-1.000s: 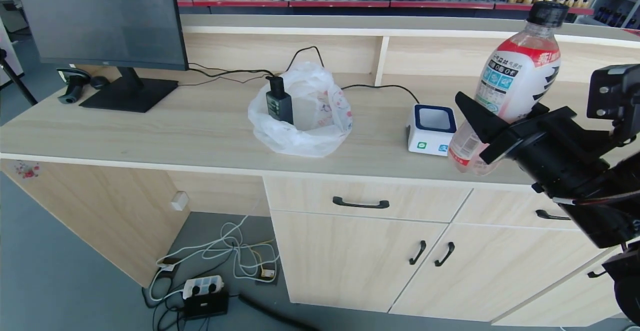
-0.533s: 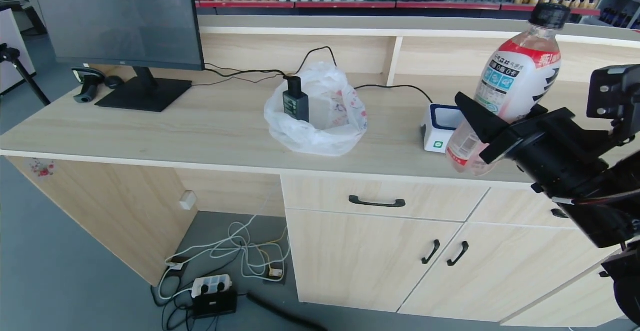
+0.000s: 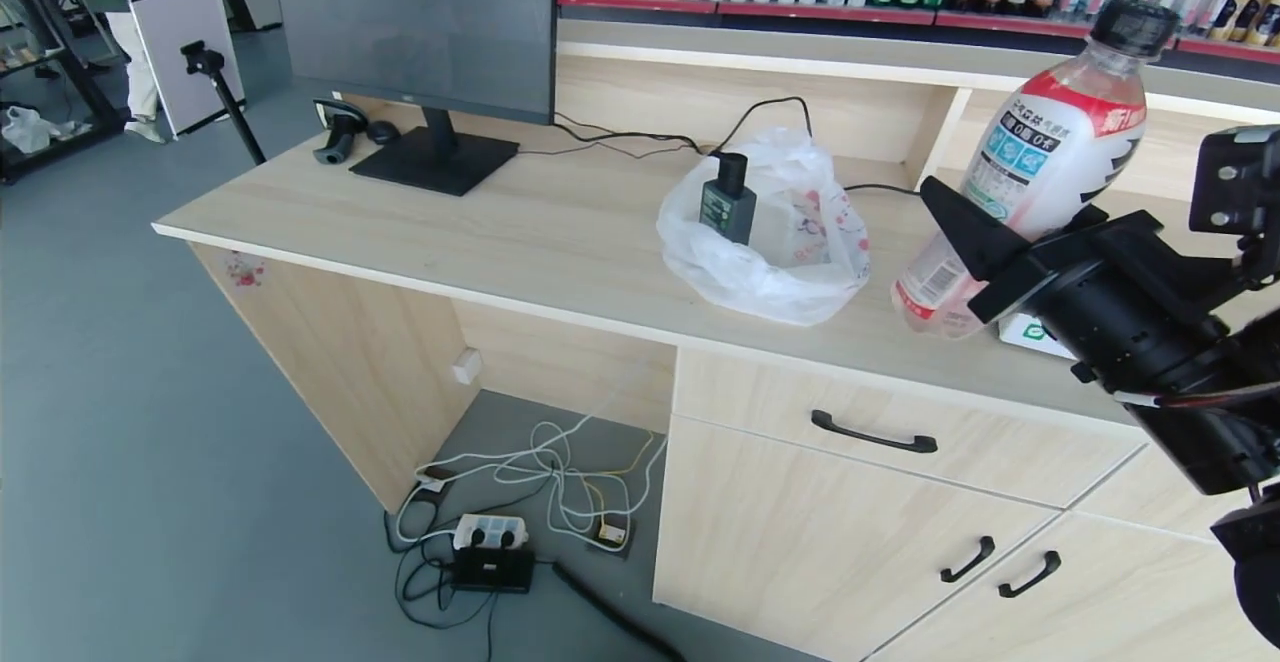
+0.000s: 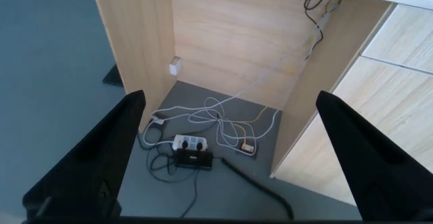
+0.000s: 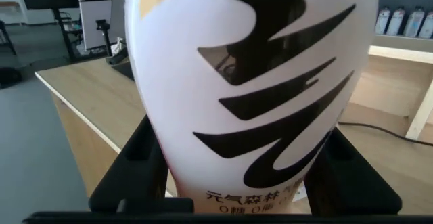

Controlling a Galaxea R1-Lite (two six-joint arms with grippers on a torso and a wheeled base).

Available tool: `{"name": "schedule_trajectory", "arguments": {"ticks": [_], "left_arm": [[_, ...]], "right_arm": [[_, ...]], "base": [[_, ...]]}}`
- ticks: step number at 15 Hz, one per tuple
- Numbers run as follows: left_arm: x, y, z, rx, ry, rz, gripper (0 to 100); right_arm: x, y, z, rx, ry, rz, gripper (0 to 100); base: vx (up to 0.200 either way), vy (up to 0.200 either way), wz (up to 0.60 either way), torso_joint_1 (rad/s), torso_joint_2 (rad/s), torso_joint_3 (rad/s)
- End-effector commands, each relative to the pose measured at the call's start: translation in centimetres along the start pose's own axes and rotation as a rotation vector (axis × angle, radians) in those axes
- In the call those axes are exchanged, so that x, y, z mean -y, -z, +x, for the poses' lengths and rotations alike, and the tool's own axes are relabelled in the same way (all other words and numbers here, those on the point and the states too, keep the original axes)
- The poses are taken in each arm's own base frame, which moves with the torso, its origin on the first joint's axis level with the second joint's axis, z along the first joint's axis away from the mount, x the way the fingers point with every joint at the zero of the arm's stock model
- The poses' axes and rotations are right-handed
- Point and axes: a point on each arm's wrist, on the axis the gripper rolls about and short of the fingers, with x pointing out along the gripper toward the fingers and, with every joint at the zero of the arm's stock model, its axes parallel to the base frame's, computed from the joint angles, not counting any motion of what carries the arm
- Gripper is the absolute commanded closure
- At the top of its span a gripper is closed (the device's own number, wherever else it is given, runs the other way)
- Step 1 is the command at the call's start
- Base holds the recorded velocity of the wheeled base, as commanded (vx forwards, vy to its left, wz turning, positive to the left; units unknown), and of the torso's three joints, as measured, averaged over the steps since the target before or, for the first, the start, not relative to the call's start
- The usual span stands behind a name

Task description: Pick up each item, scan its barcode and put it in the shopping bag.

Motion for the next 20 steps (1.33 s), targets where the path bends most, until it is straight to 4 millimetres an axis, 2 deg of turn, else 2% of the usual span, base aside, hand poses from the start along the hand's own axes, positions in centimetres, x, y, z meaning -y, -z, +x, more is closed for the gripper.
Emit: {"name": "schedule_trajectory", "arguments": {"ticks": [1,2,6,10,14,20], "left_arm": [[0.0,0.0,0.0,-0.001,-0.001,0.000,0],[0.0,0.0,0.0,-0.001,-0.001,0.000,0],[0.0,0.0,0.0,-0.001,-0.001,0.000,0],[0.0,0.0,0.0,-0.001,-0.001,0.000,0],[0.0,0.0,0.0,-0.001,-0.001,0.000,0],[0.0,0.0,0.0,-0.001,-0.001,0.000,0]], "right_arm": [[-0.1,0.2,0.1,-0.003,-0.004,0.001,100],[0.1,0.3,0.1,-0.007,0.001,-0.002,100],[0.5,0.6,0.2,-0.016,0.014,-0.004,100],[0.5,1.3,1.4,-0.013,0.014,-0.002,100],[0.5,2.2,2.6,-0.014,0.013,0.049,100],[0.7,4.1,5.6,0.012,0.017,0.098,100]], "base": [[0.000,0.000,0.00,0.000,0.00,0.000],[0.000,0.000,0.00,0.000,0.00,0.000],[0.200,0.000,0.00,-0.006,-0.01,0.001],[0.200,0.000,0.00,0.010,0.00,0.005],[0.000,0.000,0.00,0.000,0.00,0.000],[0.000,0.000,0.00,0.000,0.00,0.000]]}}
